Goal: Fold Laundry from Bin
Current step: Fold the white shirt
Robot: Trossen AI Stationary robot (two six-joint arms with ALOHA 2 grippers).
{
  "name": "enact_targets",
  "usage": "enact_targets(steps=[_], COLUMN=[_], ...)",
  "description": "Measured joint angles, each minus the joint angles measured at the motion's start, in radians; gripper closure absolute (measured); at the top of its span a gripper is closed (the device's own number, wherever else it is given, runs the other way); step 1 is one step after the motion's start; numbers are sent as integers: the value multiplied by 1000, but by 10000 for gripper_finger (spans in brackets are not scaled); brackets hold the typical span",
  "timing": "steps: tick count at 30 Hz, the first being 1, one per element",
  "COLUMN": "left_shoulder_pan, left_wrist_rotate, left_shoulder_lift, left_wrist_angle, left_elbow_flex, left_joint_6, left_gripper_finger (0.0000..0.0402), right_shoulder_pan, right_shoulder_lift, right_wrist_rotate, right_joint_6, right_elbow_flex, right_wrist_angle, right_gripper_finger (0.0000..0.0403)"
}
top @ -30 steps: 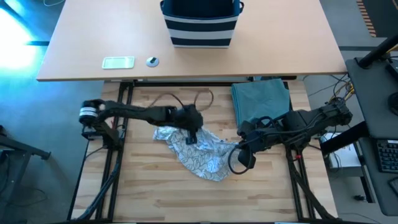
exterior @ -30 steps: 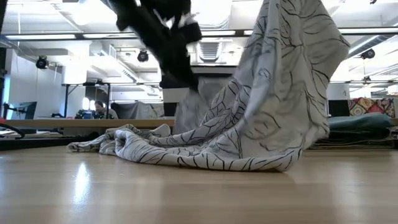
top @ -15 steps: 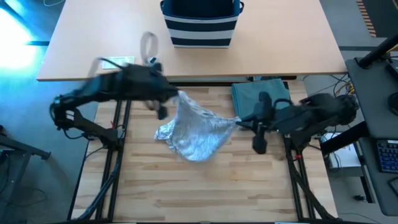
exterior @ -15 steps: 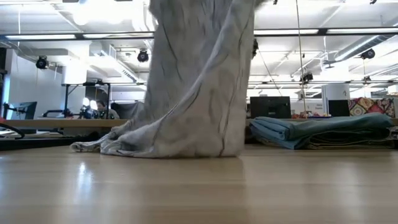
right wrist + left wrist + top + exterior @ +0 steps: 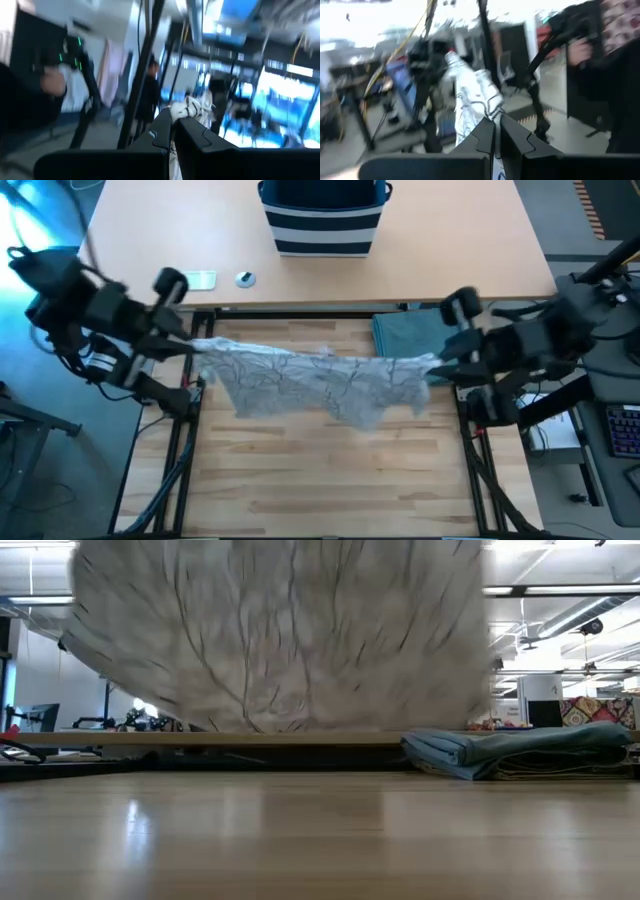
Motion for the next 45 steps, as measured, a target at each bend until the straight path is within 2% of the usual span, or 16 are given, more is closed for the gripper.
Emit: enact_targets(steps=[3,5,7,11,13,14,18,20,24,26,31,35,39,42,44,45], left_shoulder_pan=[-35,-36,-35,-5,28,47,71,65,41,30,17,-11,-49,-81,-88,-87], left_wrist_rotate=[-7,-102,-297,-771,-916,-945,-949,-923,-818,-744,-480,-279,19,180,178,136], left_shoulder_lift=[-16,-19,-16,26,50,61,92,108,135,100,57,38,7,-8,-20,-26], left_wrist_angle=[57,22,-52,-266,-341,-362,-382,-391,-456,-443,-442,-377,-206,-98,-77,-85], left_elbow_flex=[-28,-39,-50,-82,-111,-123,-113,-70,46,20,18,45,40,44,44,44], left_joint_6=[25,24,4,-76,-128,-141,-135,-129,-158,-161,-202,-196,-132,-99,-91,-90], left_gripper_finger=[402,402,401,401,401,401,401,401,401,401,401,401,401,401,401,401], right_shoulder_pan=[-1,-3,-15,-77,-123,-144,-184,-179,-145,-131,-101,-99,-98,-98,-100,-101], right_shoulder_lift=[0,0,3,31,54,64,89,89,77,71,55,54,54,54,54,54], right_wrist_rotate=[-8,80,246,587,683,707,722,700,564,497,333,65,-148,-189,-176,-148], right_joint_6=[-34,-44,-38,8,34,42,35,21,28,36,38,39,41,60,63,58], right_elbow_flex=[-2,-8,-16,-29,-31,-31,-32,-32,-25,-13,33,75,84,84,83,82], right_wrist_angle=[56,18,-62,-251,-337,-369,-413,-413,-413,-413,-408,-316,-135,-44,-34,-43], right_gripper_finger=[394,394,394,394,394,394,394,394,394,394,394,394,394,394,394,394])
